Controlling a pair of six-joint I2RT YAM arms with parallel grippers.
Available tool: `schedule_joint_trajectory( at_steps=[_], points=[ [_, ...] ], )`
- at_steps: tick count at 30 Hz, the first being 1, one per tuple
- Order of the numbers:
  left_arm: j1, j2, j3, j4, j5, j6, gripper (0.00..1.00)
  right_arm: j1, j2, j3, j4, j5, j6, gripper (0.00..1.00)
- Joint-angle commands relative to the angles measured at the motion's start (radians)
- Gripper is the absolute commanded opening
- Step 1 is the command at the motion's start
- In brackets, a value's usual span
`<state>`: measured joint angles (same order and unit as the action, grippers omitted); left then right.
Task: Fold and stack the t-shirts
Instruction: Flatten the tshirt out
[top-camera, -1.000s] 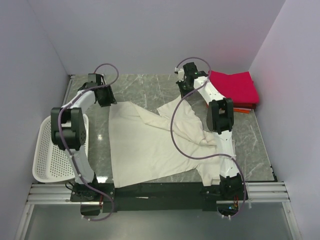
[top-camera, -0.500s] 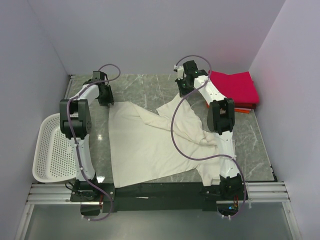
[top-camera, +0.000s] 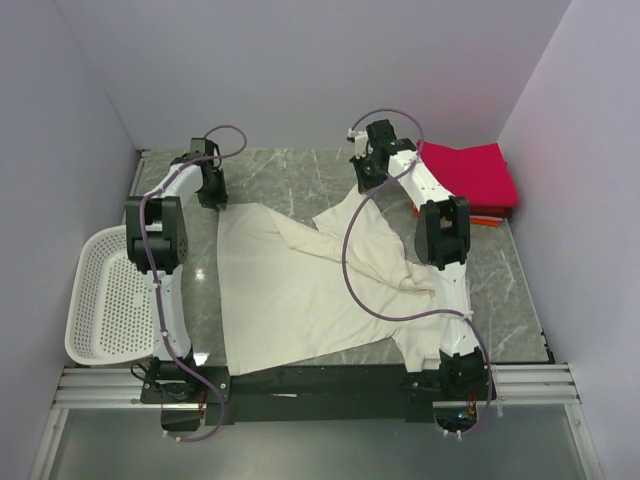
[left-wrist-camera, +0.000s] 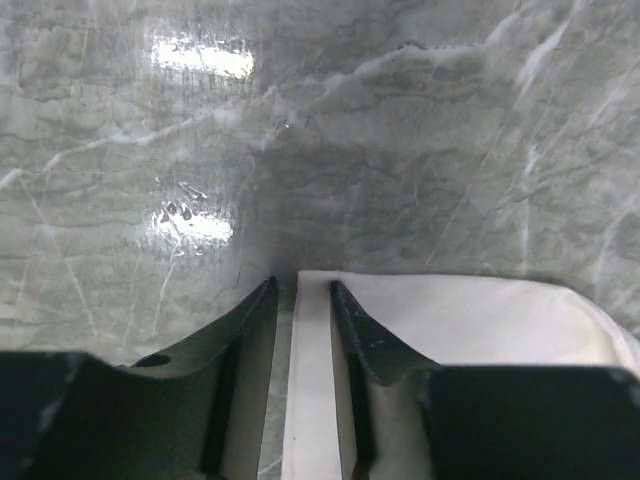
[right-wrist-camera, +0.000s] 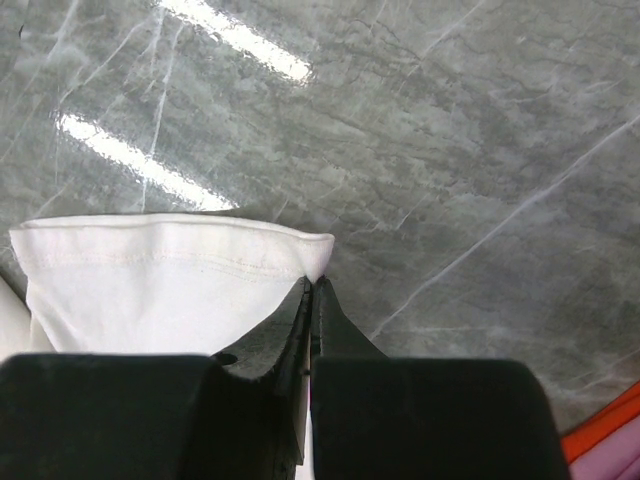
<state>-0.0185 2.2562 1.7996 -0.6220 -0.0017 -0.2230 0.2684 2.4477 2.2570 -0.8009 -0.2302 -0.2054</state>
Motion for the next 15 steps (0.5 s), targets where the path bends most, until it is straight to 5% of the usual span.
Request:
schedule_joint_trajectory(
  at_steps=[1, 8, 15],
  points=[
    [-0.044, 0.075, -0.017, -0.094, -0.076, 0.033, 0.33, -0.006, -0.082, 0.036, -0.006, -0.021, 0.011, 0.00],
    [-0.101, 0.091, -0.040, -0.125, -0.173, 0.054, 0.01, -0.009, -0.150, 0.003, 0.000, -0.034, 0.011, 0.00],
    [-0.100, -0.010, -0.019, -0.119, -0.205, 0.044, 0.00, -0.011, -0.222, 0.019, -0.008, -0.049, 0.008, 0.00]
  ],
)
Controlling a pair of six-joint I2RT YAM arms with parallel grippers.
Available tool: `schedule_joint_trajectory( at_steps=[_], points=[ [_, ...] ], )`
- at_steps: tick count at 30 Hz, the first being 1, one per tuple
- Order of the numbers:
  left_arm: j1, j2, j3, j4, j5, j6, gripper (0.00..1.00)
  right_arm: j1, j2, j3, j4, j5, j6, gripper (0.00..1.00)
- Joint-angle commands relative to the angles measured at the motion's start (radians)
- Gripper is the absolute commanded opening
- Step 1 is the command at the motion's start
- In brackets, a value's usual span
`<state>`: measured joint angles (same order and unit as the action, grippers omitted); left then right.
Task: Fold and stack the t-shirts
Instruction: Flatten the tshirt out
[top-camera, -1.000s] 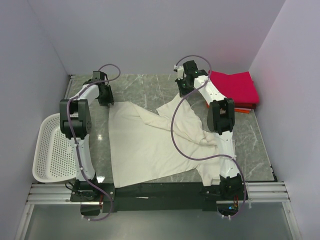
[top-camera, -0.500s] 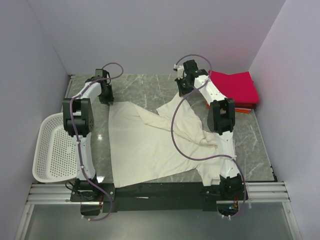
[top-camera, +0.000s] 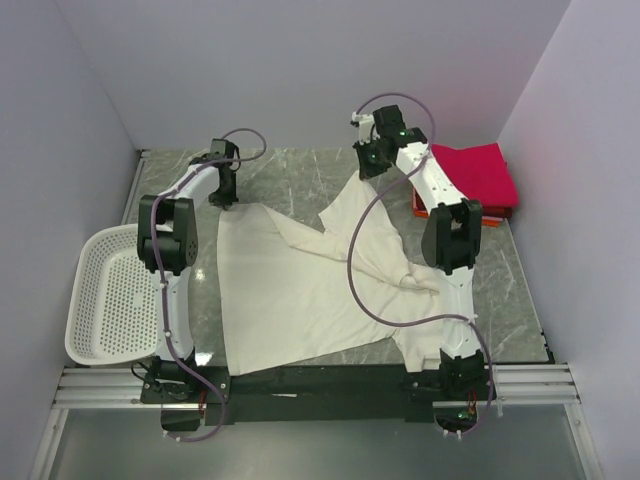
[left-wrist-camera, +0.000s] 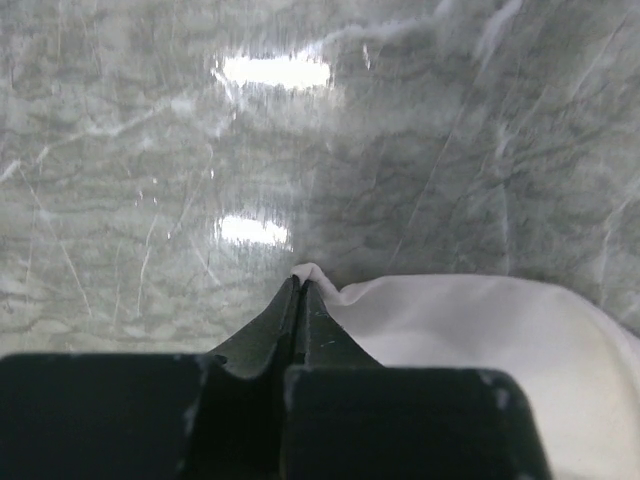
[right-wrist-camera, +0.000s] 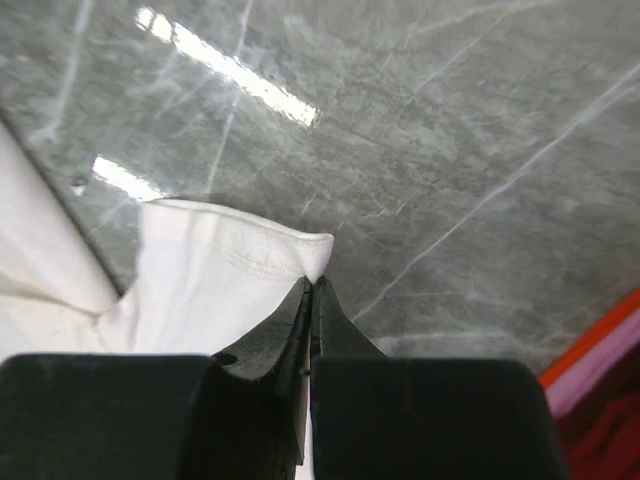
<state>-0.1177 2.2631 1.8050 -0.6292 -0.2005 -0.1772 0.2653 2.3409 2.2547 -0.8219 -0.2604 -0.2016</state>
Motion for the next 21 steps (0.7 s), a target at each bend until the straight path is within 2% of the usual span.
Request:
schedule_joint_trajectory(
  at_steps=[1, 6, 13, 21],
  points=[
    [0.003, -0.045, -0.013, -0.112, -0.010, -0.005, 0.00, -0.008, -0.127, 0.026, 0.015, -0.017, 0.002, 0.00],
    [0.010, -0.259, 0.036, -0.034, -0.036, -0.001, 0.00, -0.009, -0.250, 0.055, 0.039, -0.019, -0.018, 0.00],
    [0.010, -0.750, -0.143, 0.241, -0.065, -0.002, 0.00, -0.009, -0.454, 0.086, 0.055, -0.020, -0.056, 0.00],
    [0.009, -1.126, -0.191, 0.376, -0.004, -0.053, 0.00, -0.008, -0.759, 0.103, 0.076, -0.020, -0.061, 0.00]
  ],
)
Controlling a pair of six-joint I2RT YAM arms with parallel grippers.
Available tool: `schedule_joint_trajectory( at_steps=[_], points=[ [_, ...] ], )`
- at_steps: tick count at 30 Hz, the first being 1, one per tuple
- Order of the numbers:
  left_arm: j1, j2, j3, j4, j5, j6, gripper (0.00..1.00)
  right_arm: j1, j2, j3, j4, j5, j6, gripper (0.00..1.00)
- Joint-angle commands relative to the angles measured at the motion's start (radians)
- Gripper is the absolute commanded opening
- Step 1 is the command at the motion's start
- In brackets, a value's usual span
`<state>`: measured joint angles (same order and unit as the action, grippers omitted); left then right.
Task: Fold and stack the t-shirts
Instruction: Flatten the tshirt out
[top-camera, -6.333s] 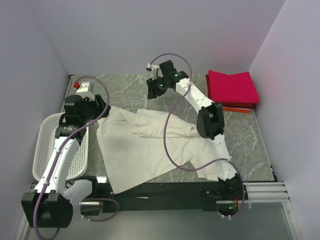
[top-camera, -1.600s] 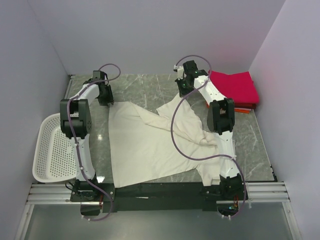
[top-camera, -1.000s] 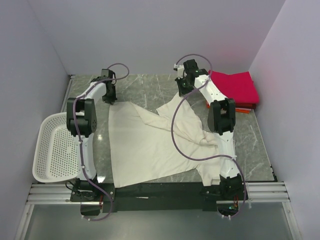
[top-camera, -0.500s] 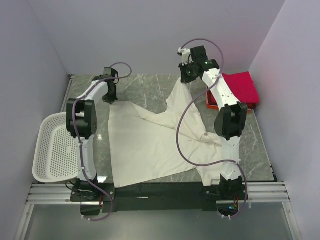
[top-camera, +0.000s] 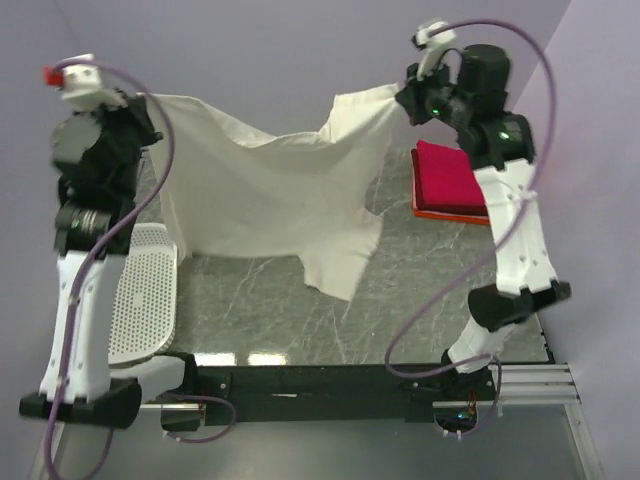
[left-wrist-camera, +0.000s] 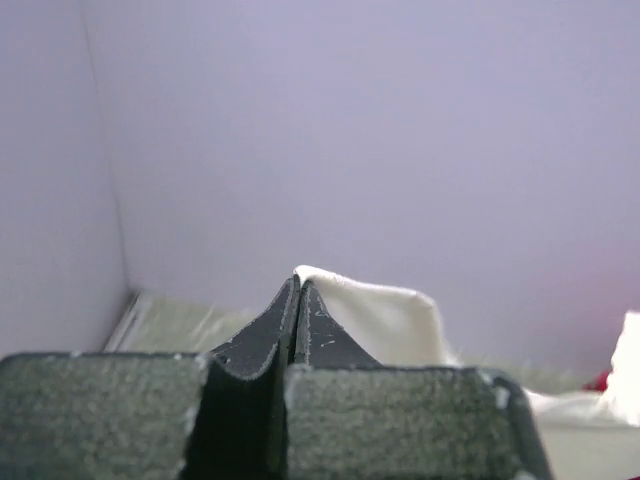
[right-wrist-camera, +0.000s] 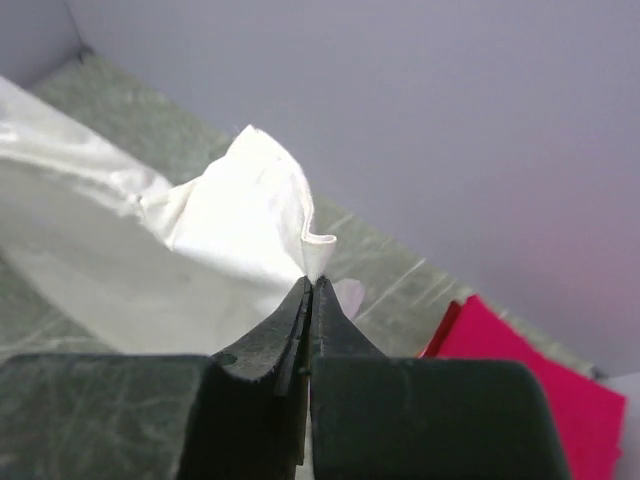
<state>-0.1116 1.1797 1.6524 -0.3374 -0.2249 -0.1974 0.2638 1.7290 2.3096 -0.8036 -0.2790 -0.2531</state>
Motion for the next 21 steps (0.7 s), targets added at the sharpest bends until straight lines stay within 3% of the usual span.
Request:
schedule_joint_trajectory(
  at_steps=[1, 9, 14, 18, 21],
  points=[
    [0.003, -0.102, -0.046, 0.107, 0.035, -0.039, 0.00, -0.006, -0.178, 0.054, 0.075, 0.010, 0.001, 0.00],
    [0.003, -0.359, -0.069, 0.166, 0.079, -0.059, 0.01, -0.005, -0.420, 0.126, 0.112, 0.090, 0.037, 0.00],
    [0.003, -0.423, -0.040, 0.156, 0.166, -0.094, 0.00, -0.006, -0.529, 0.109, 0.155, 0.124, 0.054, 0.00],
    [0.003, -0.457, -0.060, 0.146, 0.223, -0.129, 0.00, -0.009, -0.552, 0.111, 0.179, 0.182, 0.022, 0.00],
    [0.003, -0.497, -0.188, 0.146, 0.236, -0.149, 0.00, -0.011, -0.522, 0.085, 0.178, 0.196, 0.002, 0.00]
  ],
)
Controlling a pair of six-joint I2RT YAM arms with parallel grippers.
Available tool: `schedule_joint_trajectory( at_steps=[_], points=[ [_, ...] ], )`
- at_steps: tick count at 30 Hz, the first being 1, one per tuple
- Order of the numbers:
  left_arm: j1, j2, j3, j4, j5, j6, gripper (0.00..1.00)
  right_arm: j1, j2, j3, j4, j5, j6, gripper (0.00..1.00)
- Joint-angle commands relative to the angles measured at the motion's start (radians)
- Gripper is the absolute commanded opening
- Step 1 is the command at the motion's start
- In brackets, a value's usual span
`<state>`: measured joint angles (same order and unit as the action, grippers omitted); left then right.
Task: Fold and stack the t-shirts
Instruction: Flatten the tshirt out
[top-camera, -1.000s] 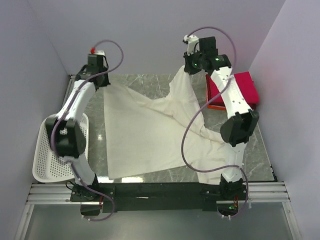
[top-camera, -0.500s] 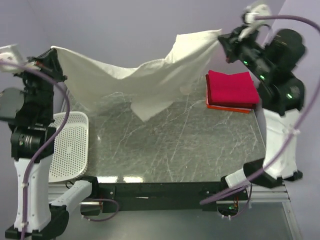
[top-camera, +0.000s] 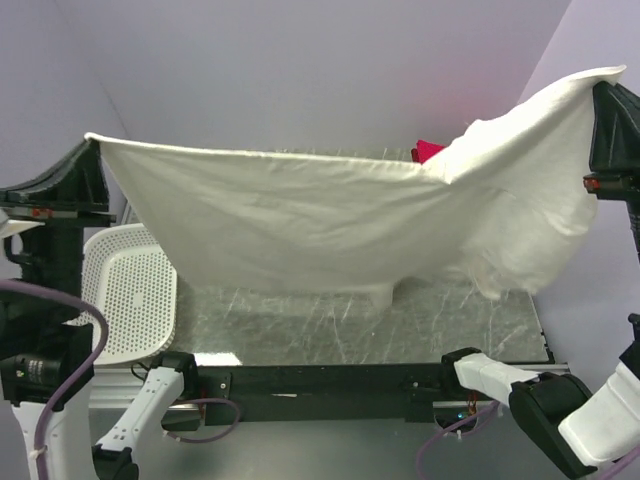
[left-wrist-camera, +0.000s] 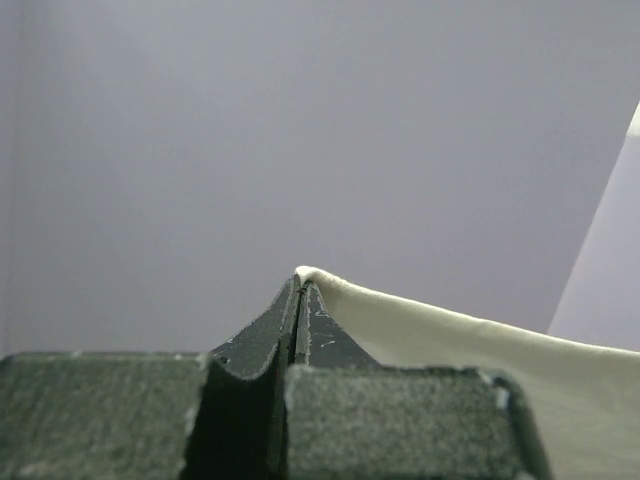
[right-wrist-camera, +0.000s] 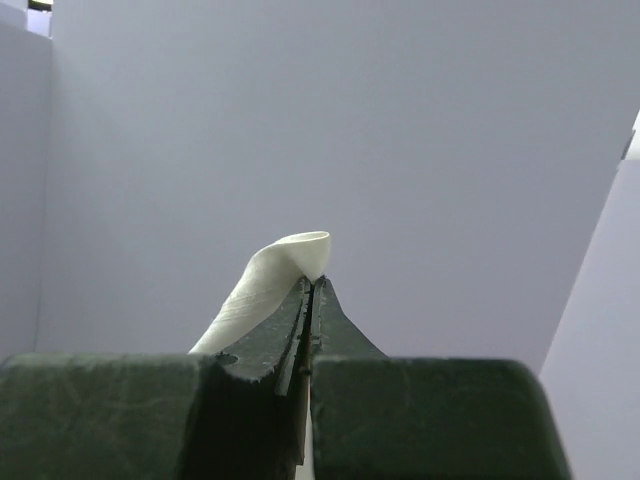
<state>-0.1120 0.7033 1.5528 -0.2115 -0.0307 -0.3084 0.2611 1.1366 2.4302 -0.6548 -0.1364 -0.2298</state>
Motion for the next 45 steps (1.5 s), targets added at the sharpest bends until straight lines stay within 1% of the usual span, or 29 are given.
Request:
schedule_joint_trajectory(
  at_steps=[1, 3, 4, 6, 8, 9, 10, 11, 12, 13, 14, 15, 16, 17, 18, 19, 20, 21, 22, 23, 24, 25, 26, 27, 28, 30, 33, 38, 45],
  points=[
    [0.003, -0.031, -0.129, 0.036, 0.049, -0.044, 0.00, -0.010, 0.080, -0.048, 0.029, 0.051, -0.023, 0.00],
    [0.003, -0.057, -0.215, 0.053, 0.055, -0.057, 0.00, -0.008, 0.118, -0.086, 0.040, 0.038, -0.025, 0.00],
    [0.003, -0.064, -0.302, 0.064, 0.052, -0.060, 0.00, -0.008, 0.130, -0.133, 0.055, 0.034, -0.025, 0.00],
    [0.003, -0.079, -0.428, 0.092, 0.035, -0.061, 0.00, -0.010, 0.185, -0.201, 0.073, 0.020, -0.028, 0.00],
    [0.003, -0.077, -0.505, 0.116, 0.034, -0.061, 0.00, -0.017, 0.254, -0.246, 0.102, -0.003, -0.023, 0.00],
    [0.003, -0.065, -0.576, 0.127, 0.000, -0.064, 0.00, -0.019, 0.284, -0.288, 0.113, -0.024, -0.020, 0.00],
    [0.003, -0.053, -0.609, 0.136, -0.018, -0.061, 0.00, -0.019, 0.314, -0.307, 0.139, -0.032, -0.019, 0.00],
    [0.003, -0.039, -0.637, 0.141, -0.043, -0.066, 0.00, -0.019, 0.383, -0.322, 0.153, -0.041, -0.017, 0.00],
    [0.003, 0.002, -0.686, 0.150, -0.116, -0.073, 0.00, -0.020, 0.425, -0.339, 0.173, -0.067, -0.017, 0.00],
    [0.003, 0.028, -0.703, 0.155, -0.144, -0.077, 0.00, -0.022, 0.468, -0.339, 0.181, -0.078, -0.016, 0.00],
    [0.005, 0.060, -0.717, 0.170, -0.181, -0.092, 0.00, -0.022, 0.561, -0.335, 0.190, -0.089, -0.016, 0.00],
    [0.006, 0.135, -0.735, 0.182, -0.211, -0.100, 0.00, -0.022, 0.612, -0.307, 0.199, -0.123, -0.020, 0.00],
    [0.021, 0.183, -0.731, 0.184, -0.215, -0.106, 0.00, -0.022, 0.665, -0.283, 0.202, -0.127, -0.019, 0.00],
    [0.037, 0.234, -0.718, 0.179, -0.209, -0.136, 0.00, -0.020, 0.780, -0.254, 0.202, -0.132, -0.022, 0.00],
    [0.055, 0.349, -0.682, 0.176, -0.178, -0.149, 0.00, -0.020, 0.842, -0.170, 0.198, -0.137, -0.023, 0.00],
    [0.067, 0.413, -0.653, 0.170, -0.179, -0.153, 0.00, -0.020, 0.900, -0.125, 0.195, -0.135, -0.025, 0.00],
    [0.069, 0.477, -0.622, 0.166, -0.179, -0.141, 0.00, -0.020, 1.013, -0.085, 0.198, -0.129, -0.031, 0.00],
    [0.069, 0.601, -0.555, 0.162, -0.190, -0.124, 0.00, -0.019, 1.066, -0.006, 0.199, -0.126, -0.034, 0.00],
    [0.072, 0.660, -0.521, 0.169, -0.199, -0.101, 0.00, -0.019, 1.154, 0.028, 0.207, -0.106, -0.036, 0.00],
    [0.077, 0.770, -0.490, 0.176, -0.207, -0.087, 0.00, -0.017, 1.195, 0.055, 0.213, -0.091, -0.040, 0.00],
    [0.083, 0.824, -0.424, 0.179, -0.215, -0.080, 0.00, -0.014, 1.225, 0.093, 0.228, -0.077, -0.042, 0.00],
    [0.104, 0.878, -0.389, 0.170, -0.206, -0.072, 0.00, -0.014, 1.265, 0.096, 0.245, -0.059, -0.043, 0.00],
    [0.109, 0.979, -0.311, 0.155, -0.201, -0.069, 0.00, -0.013, 1.275, 0.084, 0.260, -0.019, -0.045, 0.00],
    [0.109, 1.024, -0.272, 0.135, -0.196, -0.064, 0.00, -0.013, 1.281, 0.073, 0.288, -0.008, -0.045, 0.00],
    [0.142, 1.065, -0.239, 0.114, -0.193, -0.045, 0.00, -0.013, 1.284, 0.063, 0.299, 0.003, -0.045, 0.00],
    [0.149, 1.155, -0.154, 0.092, -0.202, -0.029, 0.00, -0.016, 1.278, 0.034, 0.332, 0.030, -0.045, 0.00],
    [0.161, 1.216, -0.086, 0.070, -0.212, -0.015, 0.00, -0.022, 1.260, 0.012, 0.363, 0.035, -0.040, 0.00],
    [0.189, 1.242, -0.036, 0.063, -0.222, -0.006, 0.00, -0.023, 1.200, -0.023, 0.371, 0.005, -0.020, 0.00],
    [0.235, 1.174, -0.080, 0.122, -0.219, -0.021, 0.00, -0.023, 1.059, -0.134, 0.388, -0.045, 0.007, 0.00]
  ],
)
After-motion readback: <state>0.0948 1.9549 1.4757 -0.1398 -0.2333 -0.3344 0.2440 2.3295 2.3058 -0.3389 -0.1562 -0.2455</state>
